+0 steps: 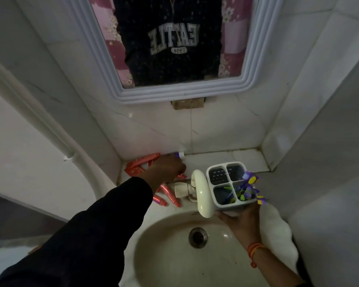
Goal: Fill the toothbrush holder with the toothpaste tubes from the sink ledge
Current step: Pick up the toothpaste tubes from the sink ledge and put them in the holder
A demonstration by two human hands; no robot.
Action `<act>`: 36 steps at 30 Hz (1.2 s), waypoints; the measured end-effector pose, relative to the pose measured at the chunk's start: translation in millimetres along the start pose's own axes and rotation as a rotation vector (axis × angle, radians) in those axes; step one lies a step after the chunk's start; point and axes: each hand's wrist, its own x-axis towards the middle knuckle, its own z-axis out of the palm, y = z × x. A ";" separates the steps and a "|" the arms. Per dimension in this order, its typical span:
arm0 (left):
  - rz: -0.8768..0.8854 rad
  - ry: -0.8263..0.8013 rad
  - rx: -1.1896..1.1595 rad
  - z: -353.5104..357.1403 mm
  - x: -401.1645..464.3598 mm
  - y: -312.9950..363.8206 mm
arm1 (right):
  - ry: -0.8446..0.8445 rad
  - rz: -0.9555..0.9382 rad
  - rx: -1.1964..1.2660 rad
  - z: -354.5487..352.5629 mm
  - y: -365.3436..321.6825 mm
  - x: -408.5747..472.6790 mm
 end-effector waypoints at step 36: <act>-0.049 -0.154 -0.397 -165.3 -12.1 158.3 | -0.017 0.032 0.192 -5.3 -42.0 2.0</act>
